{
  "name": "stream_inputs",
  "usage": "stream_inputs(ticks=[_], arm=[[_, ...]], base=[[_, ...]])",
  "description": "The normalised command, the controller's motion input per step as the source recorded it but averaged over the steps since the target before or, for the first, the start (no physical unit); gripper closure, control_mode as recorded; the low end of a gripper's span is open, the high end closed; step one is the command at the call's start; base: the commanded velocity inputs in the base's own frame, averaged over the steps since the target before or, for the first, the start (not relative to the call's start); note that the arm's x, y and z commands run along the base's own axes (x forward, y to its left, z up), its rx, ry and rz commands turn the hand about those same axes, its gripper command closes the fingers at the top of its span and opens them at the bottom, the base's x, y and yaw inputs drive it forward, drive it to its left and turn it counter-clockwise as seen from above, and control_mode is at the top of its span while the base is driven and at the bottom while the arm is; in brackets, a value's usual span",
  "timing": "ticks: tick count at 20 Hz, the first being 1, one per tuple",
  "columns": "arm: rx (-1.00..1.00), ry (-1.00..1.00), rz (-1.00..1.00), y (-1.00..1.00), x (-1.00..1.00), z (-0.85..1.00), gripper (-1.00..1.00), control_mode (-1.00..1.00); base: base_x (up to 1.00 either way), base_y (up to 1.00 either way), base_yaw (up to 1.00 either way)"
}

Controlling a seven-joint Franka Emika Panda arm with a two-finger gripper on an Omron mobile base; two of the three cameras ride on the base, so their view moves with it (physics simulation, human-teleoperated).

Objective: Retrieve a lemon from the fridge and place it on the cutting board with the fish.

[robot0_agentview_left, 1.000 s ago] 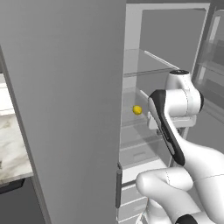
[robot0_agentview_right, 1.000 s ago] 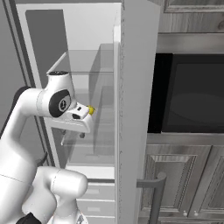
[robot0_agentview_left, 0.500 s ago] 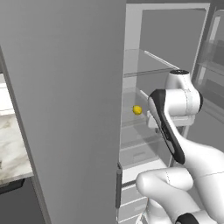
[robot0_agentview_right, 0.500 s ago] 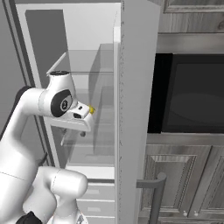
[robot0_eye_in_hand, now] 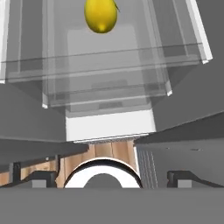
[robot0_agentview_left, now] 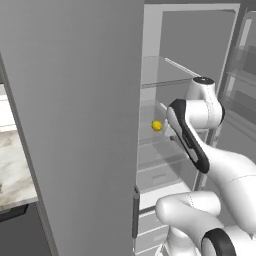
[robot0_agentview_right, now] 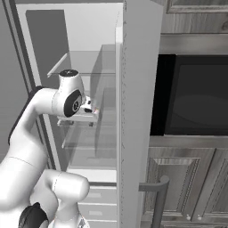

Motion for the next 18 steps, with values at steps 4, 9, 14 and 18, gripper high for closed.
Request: stream_inputs(ticks=[4,9,14,18], arm=[[0.00,-0.14,0.12,0.14,0.51,0.11,-1.00,-1.00],[0.00,-0.24,0.08,0.10,0.32,0.00,-1.00,-1.00],[0.00,-0.29,0.02,0.18,0.20,0.00,-1.00,-1.00],[0.00,-0.28,0.00,0.01,0.15,-0.11,-1.00,-1.00]], base=[[0.00,0.00,0.00],[0.00,0.00,0.00],[0.00,0.00,0.00],[0.00,0.00,0.00]])
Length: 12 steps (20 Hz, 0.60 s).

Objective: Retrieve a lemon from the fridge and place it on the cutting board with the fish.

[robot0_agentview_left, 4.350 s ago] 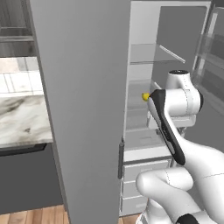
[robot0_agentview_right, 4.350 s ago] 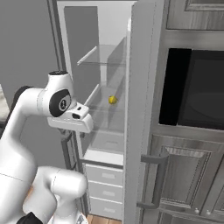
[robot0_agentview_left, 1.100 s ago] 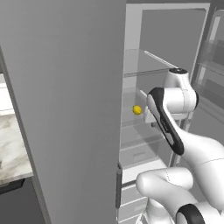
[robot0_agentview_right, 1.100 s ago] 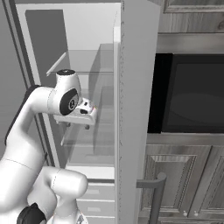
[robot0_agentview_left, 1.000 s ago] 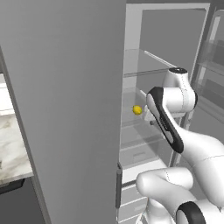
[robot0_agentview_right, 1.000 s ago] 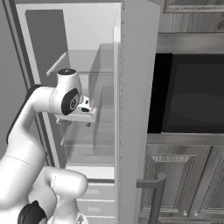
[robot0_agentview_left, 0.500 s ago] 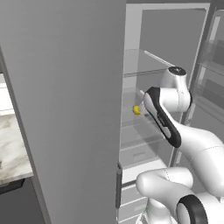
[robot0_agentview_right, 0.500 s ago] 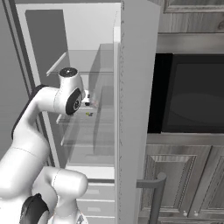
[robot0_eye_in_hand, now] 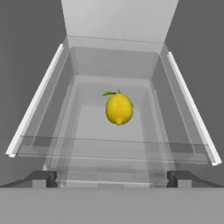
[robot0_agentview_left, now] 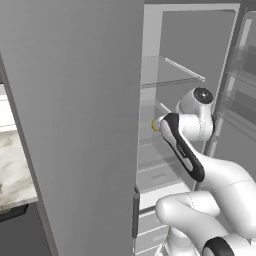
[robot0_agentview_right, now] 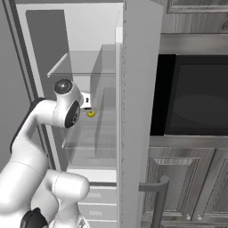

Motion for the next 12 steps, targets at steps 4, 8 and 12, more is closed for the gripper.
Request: stream_inputs(ticks=[4,8,12], arm=[[0.00,-0.06,0.00,0.00,0.24,-0.02,-1.00,-1.00],[0.00,0.01,0.00,-0.02,0.10,0.00,-1.00,-1.00],[0.00,0.01,0.00,0.00,0.27,-0.02,-1.00,-1.00]], base=[[0.00,0.00,0.00],[0.00,0.00,0.00],[0.00,0.00,0.00]])
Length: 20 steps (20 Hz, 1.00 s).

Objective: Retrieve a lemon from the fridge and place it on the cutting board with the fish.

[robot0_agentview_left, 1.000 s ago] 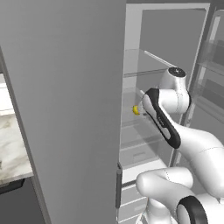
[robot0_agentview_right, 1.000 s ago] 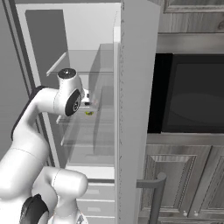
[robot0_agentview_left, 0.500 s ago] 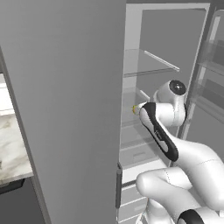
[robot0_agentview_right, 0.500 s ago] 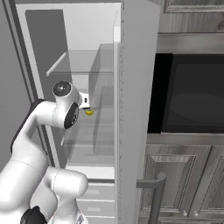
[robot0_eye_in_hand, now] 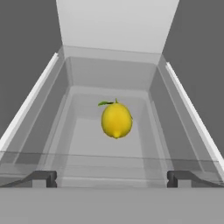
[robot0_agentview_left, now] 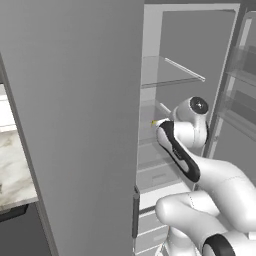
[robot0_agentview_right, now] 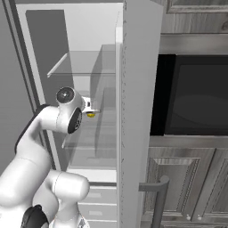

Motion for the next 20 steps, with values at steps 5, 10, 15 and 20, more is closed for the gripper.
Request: stream_inputs(ticks=[5,10,15,20], arm=[[0.00,0.00,0.00,0.00,0.23,0.00,-1.00,-1.00],[0.00,0.01,0.00,0.00,0.34,-0.06,-1.00,-1.00],[0.00,0.06,0.00,0.00,0.40,-0.14,-1.00,-1.00],[0.00,0.06,0.00,0.00,0.30,-0.21,-1.00,-1.00]], base=[[0.00,0.00,0.00],[0.00,0.00,0.00],[0.00,0.00,0.00],[0.00,0.00,0.00]])
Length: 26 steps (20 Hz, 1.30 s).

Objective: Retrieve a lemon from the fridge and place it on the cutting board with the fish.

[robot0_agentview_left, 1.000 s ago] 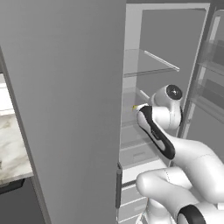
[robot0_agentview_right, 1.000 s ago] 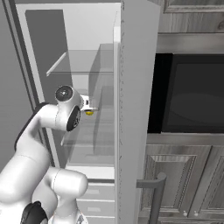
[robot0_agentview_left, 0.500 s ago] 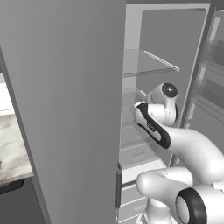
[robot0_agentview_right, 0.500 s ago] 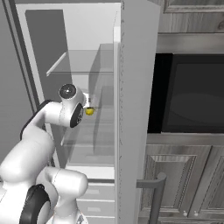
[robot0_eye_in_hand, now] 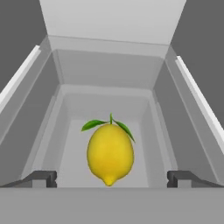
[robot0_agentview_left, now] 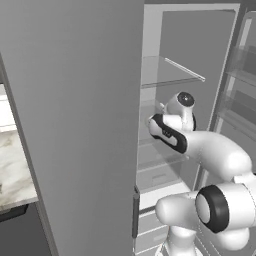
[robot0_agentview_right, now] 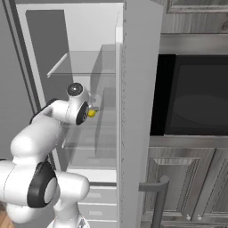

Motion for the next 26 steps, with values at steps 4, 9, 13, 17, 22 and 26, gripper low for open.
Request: stream_inputs(ticks=[4,9,13,17,22,26], arm=[[0.00,0.05,0.00,0.00,0.16,-0.22,-1.00,-1.00],[0.00,0.02,0.00,0.00,0.22,-0.22,-1.00,-1.00],[0.00,0.01,0.00,0.00,0.13,-0.14,-1.00,-1.00],[0.00,0.03,0.00,0.00,0.15,-0.10,-1.00,-1.00],[0.00,0.04,0.00,0.00,0.18,-0.11,-1.00,-1.00],[0.00,0.06,0.00,0.00,0.11,-0.13,-1.00,-1.00]], base=[[0.00,0.00,0.00],[0.00,0.00,0.00],[0.00,0.00,0.00],[0.00,0.00,0.00],[0.00,0.00,0.00],[0.00,0.00,0.00]])
